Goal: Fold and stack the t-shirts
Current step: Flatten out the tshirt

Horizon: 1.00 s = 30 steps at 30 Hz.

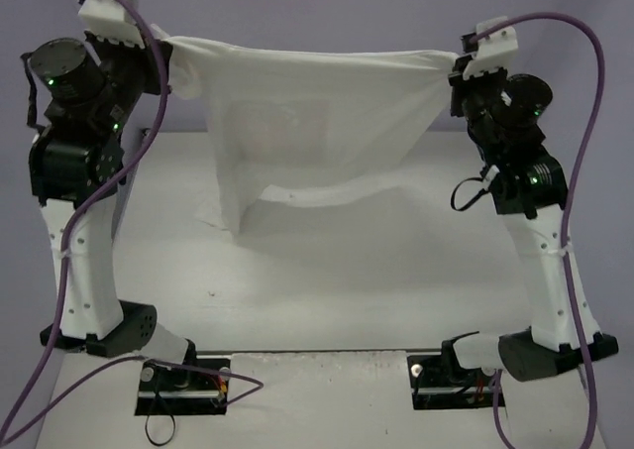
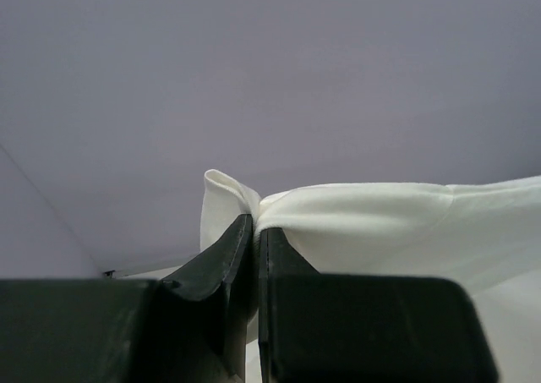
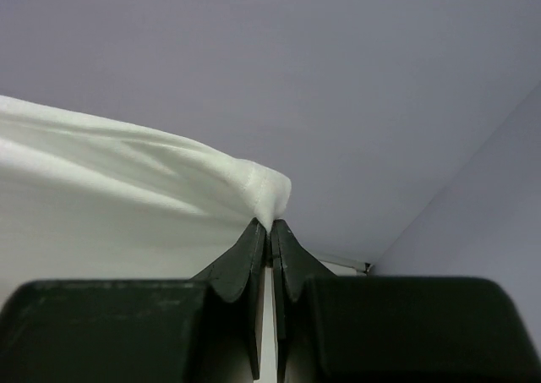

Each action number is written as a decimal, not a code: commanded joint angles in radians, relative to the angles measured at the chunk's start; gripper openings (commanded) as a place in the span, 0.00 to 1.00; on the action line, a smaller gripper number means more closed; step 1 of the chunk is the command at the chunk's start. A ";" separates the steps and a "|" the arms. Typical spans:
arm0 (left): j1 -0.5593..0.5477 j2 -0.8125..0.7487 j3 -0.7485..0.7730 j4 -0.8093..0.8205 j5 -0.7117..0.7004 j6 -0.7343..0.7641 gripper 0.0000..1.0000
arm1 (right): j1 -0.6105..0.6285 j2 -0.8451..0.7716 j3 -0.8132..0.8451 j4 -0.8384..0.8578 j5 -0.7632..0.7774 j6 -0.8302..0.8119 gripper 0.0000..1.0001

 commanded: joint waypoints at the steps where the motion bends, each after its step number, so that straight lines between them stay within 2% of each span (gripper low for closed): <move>1: 0.008 -0.165 -0.023 0.061 0.038 0.041 0.00 | -0.006 -0.166 0.022 0.087 0.044 -0.056 0.00; 6: 0.008 -0.309 -0.146 0.055 0.045 0.085 0.00 | -0.006 -0.262 0.009 0.086 0.068 -0.096 0.00; 10: 0.008 -0.334 -0.211 0.042 -0.012 0.113 0.00 | -0.006 -0.260 0.019 0.086 0.089 -0.125 0.00; 14: 0.007 -0.290 -0.235 0.038 -0.023 0.097 0.00 | -0.006 -0.203 0.015 0.086 0.094 -0.127 0.00; 19: 0.008 -0.129 -0.204 0.035 -0.012 0.074 0.00 | -0.008 -0.080 0.024 0.087 0.053 -0.153 0.00; 26: 0.025 0.240 0.103 0.034 -0.057 0.117 0.00 | -0.070 0.292 0.275 0.136 -0.021 -0.211 0.00; 27: 0.032 0.281 0.196 0.039 -0.062 0.117 0.00 | -0.077 0.381 0.386 0.140 -0.017 -0.211 0.00; 29: 0.044 0.376 0.285 0.064 -0.081 0.114 0.00 | -0.096 0.477 0.519 0.159 -0.017 -0.213 0.00; 30: 0.060 0.410 0.323 0.113 -0.085 0.097 0.00 | -0.102 0.538 0.603 0.222 0.000 -0.209 0.00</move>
